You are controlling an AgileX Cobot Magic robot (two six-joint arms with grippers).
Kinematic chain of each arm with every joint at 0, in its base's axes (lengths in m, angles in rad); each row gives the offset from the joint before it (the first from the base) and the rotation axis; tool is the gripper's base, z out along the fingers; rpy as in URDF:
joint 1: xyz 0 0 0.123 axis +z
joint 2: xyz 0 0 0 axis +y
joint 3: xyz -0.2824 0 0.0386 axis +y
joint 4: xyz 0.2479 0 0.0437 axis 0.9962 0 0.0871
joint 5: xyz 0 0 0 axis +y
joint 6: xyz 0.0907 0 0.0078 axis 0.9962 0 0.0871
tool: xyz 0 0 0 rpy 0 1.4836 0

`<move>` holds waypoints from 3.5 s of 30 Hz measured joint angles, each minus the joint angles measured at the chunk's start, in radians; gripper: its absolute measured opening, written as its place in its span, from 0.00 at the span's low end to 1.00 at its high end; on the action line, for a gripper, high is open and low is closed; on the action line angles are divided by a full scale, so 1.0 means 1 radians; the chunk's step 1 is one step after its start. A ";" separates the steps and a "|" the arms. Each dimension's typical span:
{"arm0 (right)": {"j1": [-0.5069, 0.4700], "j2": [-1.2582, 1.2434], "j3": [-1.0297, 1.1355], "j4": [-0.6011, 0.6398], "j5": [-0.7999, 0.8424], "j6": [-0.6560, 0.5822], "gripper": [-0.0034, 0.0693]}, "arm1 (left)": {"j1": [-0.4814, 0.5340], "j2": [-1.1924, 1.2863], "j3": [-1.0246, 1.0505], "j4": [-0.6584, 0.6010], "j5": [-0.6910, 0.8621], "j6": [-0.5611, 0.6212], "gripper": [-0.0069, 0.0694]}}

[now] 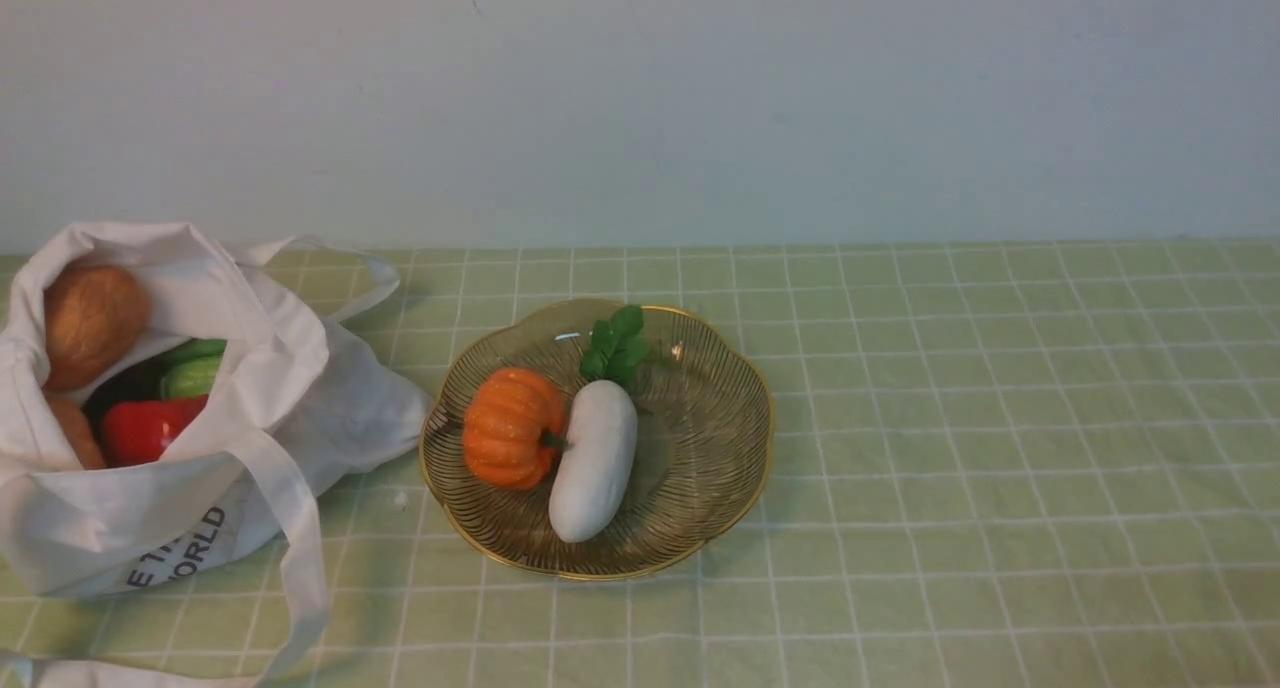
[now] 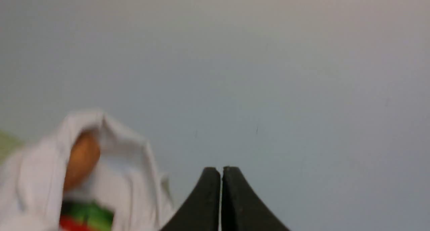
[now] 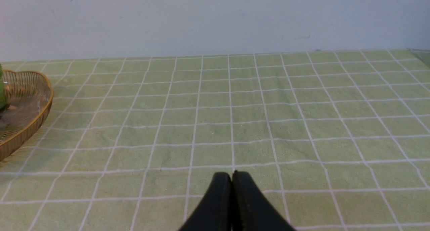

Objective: Take vegetables from bag on green coffee tablecloth place on plate.
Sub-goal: 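Reach into the cloth bag and grasp the potato inside with the left gripper, then take the potato out of the bag and place it on the plate with the left gripper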

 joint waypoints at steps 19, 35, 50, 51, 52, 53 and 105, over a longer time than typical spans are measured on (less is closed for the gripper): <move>0.000 0.000 0.000 0.000 0.000 0.000 0.03 | 0.000 0.946 -0.786 0.263 1.069 0.260 0.08; 0.000 0.000 0.000 0.000 0.000 0.000 0.03 | 0.082 1.548 -1.326 0.594 1.230 0.093 0.09; 0.000 0.000 0.000 0.000 0.000 0.000 0.03 | 0.088 1.746 -1.398 0.781 1.087 0.130 0.35; 0.000 0.000 0.000 0.000 0.000 0.000 0.03 | 0.088 1.757 -1.398 0.787 1.084 0.130 0.43; 0.000 0.000 0.000 0.000 0.000 0.000 0.03 | 0.088 1.764 -1.398 0.790 1.084 0.130 0.49; 0.000 0.000 0.000 0.000 0.000 0.000 0.03 | 0.088 1.773 -1.398 0.791 1.083 0.130 0.56; 0.000 0.000 0.000 0.000 0.000 0.000 0.03 | -0.072 1.740 -1.406 0.864 1.150 -0.081 0.65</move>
